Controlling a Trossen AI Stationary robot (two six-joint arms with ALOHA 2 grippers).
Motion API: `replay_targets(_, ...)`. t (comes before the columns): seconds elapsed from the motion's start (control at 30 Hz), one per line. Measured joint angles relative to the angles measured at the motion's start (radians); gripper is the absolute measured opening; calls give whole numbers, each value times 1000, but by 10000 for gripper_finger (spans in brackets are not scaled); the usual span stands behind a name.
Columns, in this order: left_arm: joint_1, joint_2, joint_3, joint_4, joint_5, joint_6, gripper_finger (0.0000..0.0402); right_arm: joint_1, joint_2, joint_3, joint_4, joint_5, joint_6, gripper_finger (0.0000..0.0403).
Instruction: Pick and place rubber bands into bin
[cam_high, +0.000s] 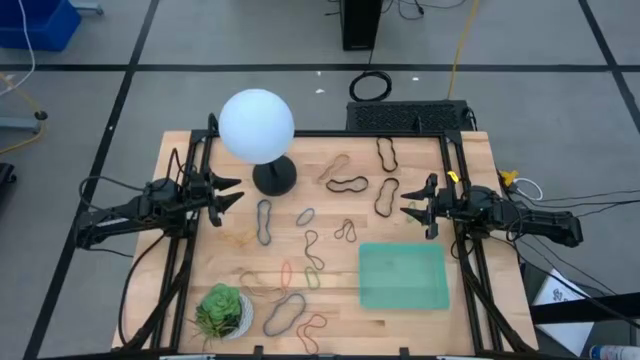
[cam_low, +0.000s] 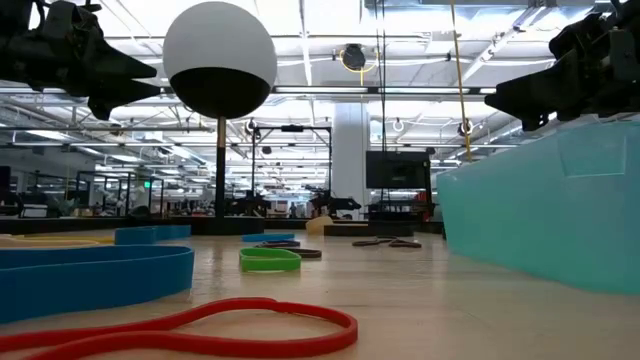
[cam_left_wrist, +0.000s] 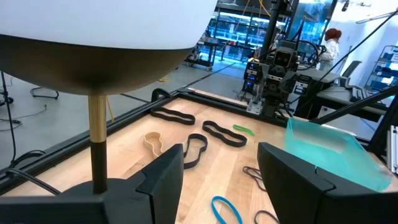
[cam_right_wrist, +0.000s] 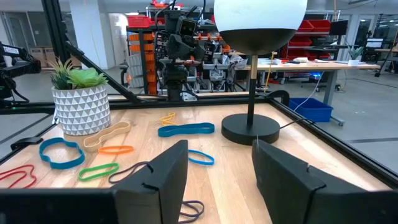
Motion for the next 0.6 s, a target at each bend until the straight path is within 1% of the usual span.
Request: replay_targets(0.6, 0, 0, 0, 0, 0, 0, 212, 0, 0, 0, 0, 0, 0, 173)
